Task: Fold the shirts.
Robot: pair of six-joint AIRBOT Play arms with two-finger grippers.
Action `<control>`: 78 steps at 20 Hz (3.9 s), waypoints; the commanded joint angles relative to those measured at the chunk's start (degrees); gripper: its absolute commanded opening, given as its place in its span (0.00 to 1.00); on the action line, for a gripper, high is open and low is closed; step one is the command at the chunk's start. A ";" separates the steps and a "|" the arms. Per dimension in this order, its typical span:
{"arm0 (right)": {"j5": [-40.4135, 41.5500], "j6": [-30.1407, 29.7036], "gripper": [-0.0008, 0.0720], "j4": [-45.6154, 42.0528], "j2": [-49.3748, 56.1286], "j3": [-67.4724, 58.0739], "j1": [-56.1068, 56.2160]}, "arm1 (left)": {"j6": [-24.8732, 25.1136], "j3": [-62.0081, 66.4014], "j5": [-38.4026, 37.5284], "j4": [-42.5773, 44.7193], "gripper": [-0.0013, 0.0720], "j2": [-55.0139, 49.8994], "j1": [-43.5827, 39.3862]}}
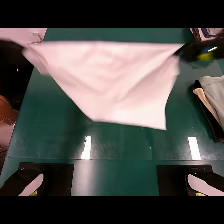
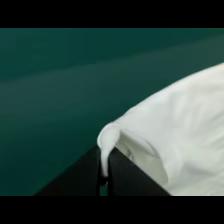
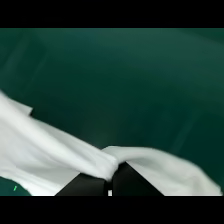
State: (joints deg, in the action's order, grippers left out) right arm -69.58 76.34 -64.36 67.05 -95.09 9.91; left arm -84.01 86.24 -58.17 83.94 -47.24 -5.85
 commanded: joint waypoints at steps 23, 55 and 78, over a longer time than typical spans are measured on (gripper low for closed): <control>-18.53 2.29 0.03 -11.91 15.08 -17.05 -5.33 | -1.03 -6.78 -9.42 -6.78 0.06 -12.35 0.04; -14.84 -3.37 0.51 13.81 6.78 19.87 -19.47 | 5.68 -44.74 -3.72 -21.55 0.61 -18.12 25.05; -13.97 -1.36 0.51 -4.57 -6.67 48.92 -35.54 | 15.50 -38.97 0.81 -39.04 0.06 -22.45 11.34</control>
State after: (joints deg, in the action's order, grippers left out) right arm -83.22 74.30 -62.63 61.12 -53.95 -20.71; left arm -68.73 43.79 -54.76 45.12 -69.65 5.67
